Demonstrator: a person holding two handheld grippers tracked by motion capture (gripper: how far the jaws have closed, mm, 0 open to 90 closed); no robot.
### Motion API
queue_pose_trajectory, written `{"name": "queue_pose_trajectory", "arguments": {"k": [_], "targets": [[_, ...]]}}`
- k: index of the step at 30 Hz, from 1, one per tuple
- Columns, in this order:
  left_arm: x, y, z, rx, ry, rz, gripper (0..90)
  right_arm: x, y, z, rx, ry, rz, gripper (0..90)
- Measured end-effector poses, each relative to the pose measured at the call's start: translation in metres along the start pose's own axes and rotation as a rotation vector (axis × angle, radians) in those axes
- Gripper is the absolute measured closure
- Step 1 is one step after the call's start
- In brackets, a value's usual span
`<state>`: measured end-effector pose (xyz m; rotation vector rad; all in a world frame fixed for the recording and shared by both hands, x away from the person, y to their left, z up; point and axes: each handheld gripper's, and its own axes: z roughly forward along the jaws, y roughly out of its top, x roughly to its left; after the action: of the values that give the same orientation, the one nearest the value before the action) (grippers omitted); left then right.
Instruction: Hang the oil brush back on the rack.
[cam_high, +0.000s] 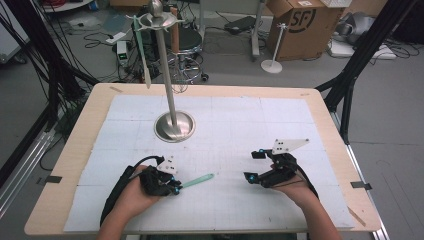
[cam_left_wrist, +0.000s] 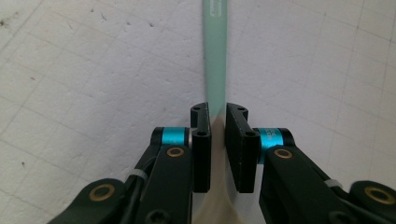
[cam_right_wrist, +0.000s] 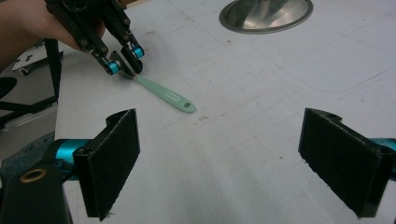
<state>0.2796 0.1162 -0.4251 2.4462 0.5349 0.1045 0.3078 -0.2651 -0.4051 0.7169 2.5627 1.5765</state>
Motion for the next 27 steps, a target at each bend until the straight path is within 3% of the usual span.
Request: {"name": "queue_pose_trajectory", "arguments": {"k": [2, 5, 16, 27], "targets": [[-0.001, 0.003, 0.002, 0.001, 0.003, -0.006, 71.2, 0.000, 0.000, 0.000, 0.000, 0.002, 0.004, 11.9], [-0.002, 0.007, 0.003, 0.008, 0.008, -0.009, 70.1, 0.000, 0.000, -0.001, 0.001, 0.001, 0.006, 11.9], [-0.001, 0.017, 0.005, 0.101, 0.049, -0.018, 57.8, -0.001, 0.000, -0.001, 0.000, 0.000, 0.005, 12.7], [-0.001, 0.030, 0.011, 0.187, 0.063, 0.004, 56.7, -0.001, 0.000, -0.001, 0.001, -0.001, 0.005, 12.7]]}}
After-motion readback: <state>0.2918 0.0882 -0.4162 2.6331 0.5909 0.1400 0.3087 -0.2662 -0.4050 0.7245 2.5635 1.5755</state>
